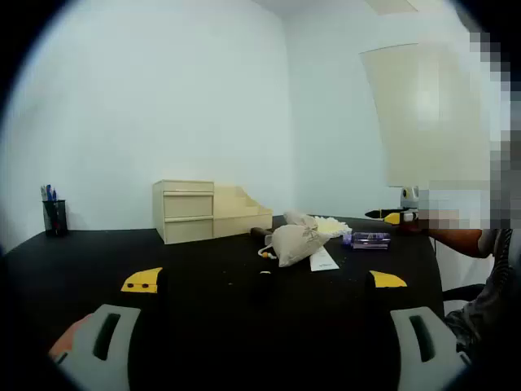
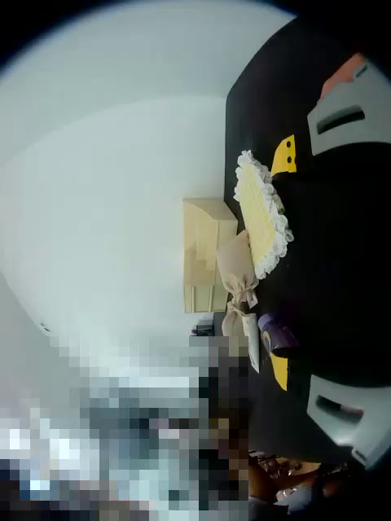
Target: Open the drawer, pick up the cosmetic bottles from the table one by one, place them into the drawer, release the gripper, close the drawer, and move the gripper away
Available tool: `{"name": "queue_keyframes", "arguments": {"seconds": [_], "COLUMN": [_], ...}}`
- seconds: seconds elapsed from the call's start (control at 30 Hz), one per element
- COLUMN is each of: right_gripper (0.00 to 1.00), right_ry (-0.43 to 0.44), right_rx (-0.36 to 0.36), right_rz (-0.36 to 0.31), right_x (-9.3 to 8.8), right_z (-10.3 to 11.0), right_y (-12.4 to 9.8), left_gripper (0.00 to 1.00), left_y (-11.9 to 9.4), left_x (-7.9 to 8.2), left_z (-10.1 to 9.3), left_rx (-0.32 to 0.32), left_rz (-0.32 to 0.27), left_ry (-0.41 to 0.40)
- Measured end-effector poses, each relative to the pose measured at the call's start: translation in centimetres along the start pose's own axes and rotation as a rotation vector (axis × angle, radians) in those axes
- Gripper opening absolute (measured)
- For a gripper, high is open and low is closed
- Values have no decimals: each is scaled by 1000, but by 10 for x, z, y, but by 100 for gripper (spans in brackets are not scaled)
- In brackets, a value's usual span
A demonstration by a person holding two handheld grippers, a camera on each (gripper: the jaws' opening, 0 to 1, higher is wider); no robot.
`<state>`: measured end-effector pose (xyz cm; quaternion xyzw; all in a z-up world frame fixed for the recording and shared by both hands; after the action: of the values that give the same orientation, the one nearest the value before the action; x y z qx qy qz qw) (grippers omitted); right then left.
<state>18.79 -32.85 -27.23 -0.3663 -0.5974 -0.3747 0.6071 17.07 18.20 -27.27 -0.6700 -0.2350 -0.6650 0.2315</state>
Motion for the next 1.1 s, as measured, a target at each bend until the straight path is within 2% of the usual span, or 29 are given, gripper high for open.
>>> {"name": "queue_keyframes", "arguments": {"seconds": [0.8, 0.97, 1.1], "right_gripper": [78, 71, 74], "right_ry": [1, 1, 24], "right_rx": [-1, 13, 21], "right_rz": [4, 34, 38], "right_x": [-1, -3, -3], "right_z": [2, 4, 3], "right_y": [0, 1, 1], "left_gripper": [96, 92, 89], "left_y": [-3, -2, -1], "left_x": [2, 2, 3], "left_z": [8, 5, -2], "left_rx": [0, 10, 3], "left_rz": [2, -4, -30], "left_ry": [1, -5, -30]}}
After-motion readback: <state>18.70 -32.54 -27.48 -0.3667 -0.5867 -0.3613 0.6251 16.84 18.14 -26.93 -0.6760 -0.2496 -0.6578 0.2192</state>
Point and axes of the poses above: the point that each gripper's makers call its tool centre point, and the gripper's own axes: y roughly forward along the fingers, z roughly to its left, x roughly out of its top, the point moved 8 cm from there along -y, roughly backward along the fingers, and after that the axes turned 9 degrees about -x, right-handed, at the moved point
